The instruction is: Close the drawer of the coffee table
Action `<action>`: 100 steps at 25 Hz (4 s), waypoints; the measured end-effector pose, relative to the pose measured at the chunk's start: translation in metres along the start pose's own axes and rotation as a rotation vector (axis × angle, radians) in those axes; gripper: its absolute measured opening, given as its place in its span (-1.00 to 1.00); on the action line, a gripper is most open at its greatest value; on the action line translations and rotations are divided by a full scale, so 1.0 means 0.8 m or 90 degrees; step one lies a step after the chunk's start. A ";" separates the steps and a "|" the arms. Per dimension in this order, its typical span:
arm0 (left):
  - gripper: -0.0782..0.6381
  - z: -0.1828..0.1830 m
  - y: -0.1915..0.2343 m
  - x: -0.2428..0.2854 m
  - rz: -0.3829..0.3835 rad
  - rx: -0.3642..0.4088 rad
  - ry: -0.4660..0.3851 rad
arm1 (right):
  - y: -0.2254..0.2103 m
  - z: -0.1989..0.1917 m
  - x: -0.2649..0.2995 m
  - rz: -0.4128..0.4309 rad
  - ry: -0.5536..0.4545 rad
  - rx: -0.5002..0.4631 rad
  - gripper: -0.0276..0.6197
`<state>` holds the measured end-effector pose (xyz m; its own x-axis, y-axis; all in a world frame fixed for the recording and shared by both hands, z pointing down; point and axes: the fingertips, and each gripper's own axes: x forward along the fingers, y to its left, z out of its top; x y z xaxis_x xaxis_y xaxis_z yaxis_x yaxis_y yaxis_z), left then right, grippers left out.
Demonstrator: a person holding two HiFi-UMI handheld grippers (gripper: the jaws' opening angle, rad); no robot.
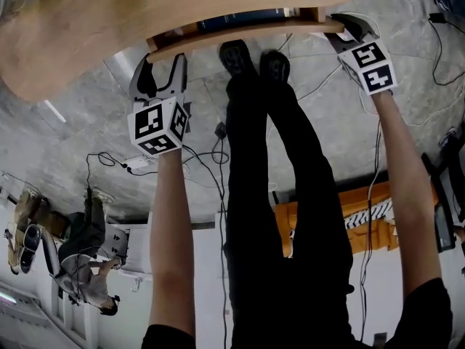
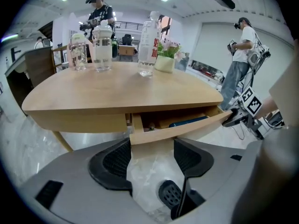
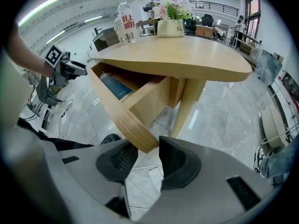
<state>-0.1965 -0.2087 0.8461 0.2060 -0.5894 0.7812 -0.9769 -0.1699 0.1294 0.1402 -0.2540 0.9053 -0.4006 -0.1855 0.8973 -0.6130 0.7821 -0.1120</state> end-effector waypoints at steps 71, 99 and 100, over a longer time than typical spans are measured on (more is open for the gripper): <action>0.04 0.067 -0.178 -0.514 -0.092 -0.067 -0.159 | 0.268 0.122 -0.446 -0.059 -0.219 -0.005 -0.31; -0.22 0.005 -0.233 -0.915 -0.187 0.043 -0.449 | 0.638 0.117 -0.798 -0.139 -0.533 0.002 -0.87; -0.25 0.006 -0.236 -0.918 -0.188 0.045 -0.456 | 0.639 0.112 -0.803 -0.136 -0.539 0.002 -0.87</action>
<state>-0.1633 0.2522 0.2446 0.4667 -0.8745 0.1320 -0.8750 -0.4348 0.2131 0.0228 0.2115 0.2333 -0.6477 -0.7086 0.2800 -0.7341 0.6788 0.0197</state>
